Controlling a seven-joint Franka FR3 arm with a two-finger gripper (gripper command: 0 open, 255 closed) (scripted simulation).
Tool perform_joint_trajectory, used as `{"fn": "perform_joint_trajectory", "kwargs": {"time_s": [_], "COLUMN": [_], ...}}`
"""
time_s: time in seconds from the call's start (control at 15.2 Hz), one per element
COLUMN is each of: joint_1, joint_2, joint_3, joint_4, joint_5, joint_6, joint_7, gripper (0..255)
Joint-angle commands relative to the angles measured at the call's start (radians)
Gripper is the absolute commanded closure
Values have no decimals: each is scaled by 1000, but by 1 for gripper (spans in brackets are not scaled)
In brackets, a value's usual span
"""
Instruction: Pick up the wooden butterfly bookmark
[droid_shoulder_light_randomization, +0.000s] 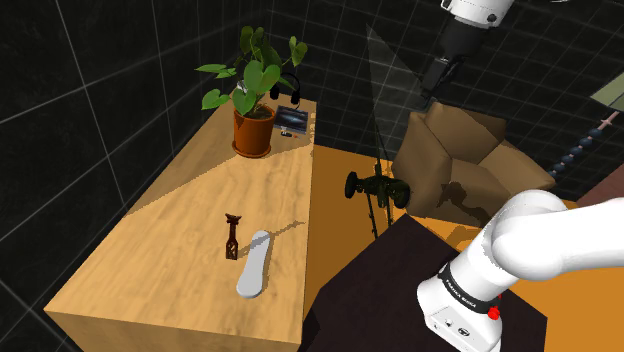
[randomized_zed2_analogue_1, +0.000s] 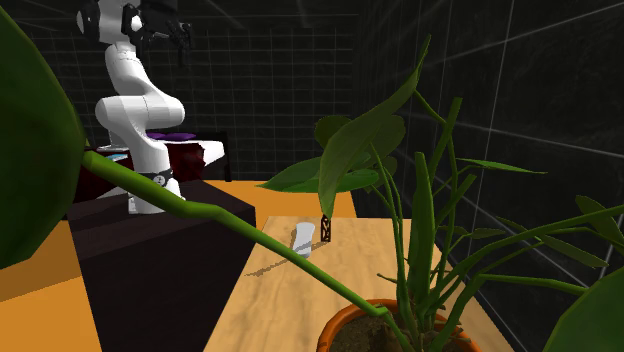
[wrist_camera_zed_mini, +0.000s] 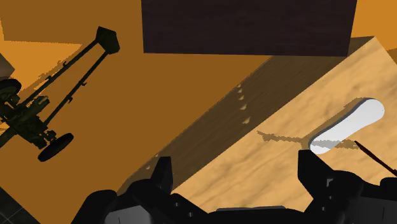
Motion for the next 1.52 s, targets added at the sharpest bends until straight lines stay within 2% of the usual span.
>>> {"fn": "perform_joint_trajectory", "kwargs": {"time_s": [0.0,0.4,0.86,1.19,1.45], "joint_1": [0,18,29,19,1], "joint_2": [0,44,173,313,454], "joint_3": [0,129,286,402,493], "joint_4": [0,-84,-116,-92,-45], "joint_5": [0,62,111,110,72], "joint_6": [0,119,268,373,447], "joint_7": [0,176,384,542,682], "gripper": [0,0,0,0,0]}}
